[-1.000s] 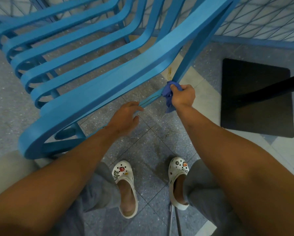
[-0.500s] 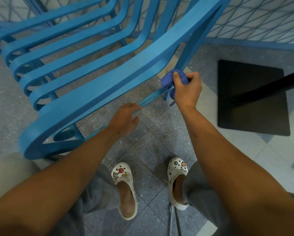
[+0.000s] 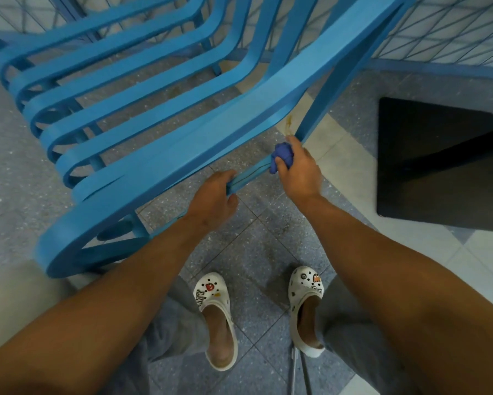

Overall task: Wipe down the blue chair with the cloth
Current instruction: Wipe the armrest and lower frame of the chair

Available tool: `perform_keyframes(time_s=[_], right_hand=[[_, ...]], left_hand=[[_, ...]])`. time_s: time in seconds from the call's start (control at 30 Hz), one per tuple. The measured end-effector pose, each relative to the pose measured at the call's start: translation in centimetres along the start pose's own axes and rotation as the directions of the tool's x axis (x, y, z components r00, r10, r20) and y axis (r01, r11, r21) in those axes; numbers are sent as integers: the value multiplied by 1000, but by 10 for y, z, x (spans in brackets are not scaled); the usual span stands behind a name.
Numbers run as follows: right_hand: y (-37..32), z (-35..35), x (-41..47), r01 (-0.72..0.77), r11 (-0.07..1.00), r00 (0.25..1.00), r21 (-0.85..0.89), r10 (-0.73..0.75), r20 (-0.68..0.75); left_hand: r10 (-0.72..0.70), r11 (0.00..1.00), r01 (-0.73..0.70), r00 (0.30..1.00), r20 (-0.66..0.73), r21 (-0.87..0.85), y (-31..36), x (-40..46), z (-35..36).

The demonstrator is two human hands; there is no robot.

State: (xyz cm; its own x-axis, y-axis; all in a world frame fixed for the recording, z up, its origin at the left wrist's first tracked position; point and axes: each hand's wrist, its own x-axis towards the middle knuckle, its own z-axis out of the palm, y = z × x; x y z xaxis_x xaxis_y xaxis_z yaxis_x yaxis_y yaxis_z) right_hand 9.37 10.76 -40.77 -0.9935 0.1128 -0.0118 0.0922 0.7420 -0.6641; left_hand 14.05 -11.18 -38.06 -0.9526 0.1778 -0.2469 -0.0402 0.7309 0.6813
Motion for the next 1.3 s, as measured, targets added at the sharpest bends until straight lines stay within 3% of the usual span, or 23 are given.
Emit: perform_keyframes(time_s=[0.1,0.17,0.3,0.43,0.53,0.77,1.03,1.3], right_hand=[[5,5,-9,53,988,989,-144,-32,145],[8,6,-12,50,987,983,-151,-22,181],[13,0,0,27,994,990,-106,-13,138],[7,-8,13,-133,991,986,-28,135,96],[-3,-5,11,-173,984,978,-38,177,113],[-9,5,-12,-11,998,984,-59,21,178],[-12,-6,18,-237,971,966,-20,238,105],[-24,7,-15,-29,1000,954,7,26,300]], left_hand=[[-25,999,25,1000,17,36,1,0,3],[-41,998,39,999,36,57,1,2,4],[-30,994,24,998,53,110,0,2,4],[-72,975,60,996,50,212,-2,2,4],[-95,968,88,995,18,237,-3,2,3],[-91,961,88,996,-1,262,-8,0,7],[-58,986,60,998,-13,155,-13,-2,2],[-52,987,55,998,-24,151,-18,-1,5]])
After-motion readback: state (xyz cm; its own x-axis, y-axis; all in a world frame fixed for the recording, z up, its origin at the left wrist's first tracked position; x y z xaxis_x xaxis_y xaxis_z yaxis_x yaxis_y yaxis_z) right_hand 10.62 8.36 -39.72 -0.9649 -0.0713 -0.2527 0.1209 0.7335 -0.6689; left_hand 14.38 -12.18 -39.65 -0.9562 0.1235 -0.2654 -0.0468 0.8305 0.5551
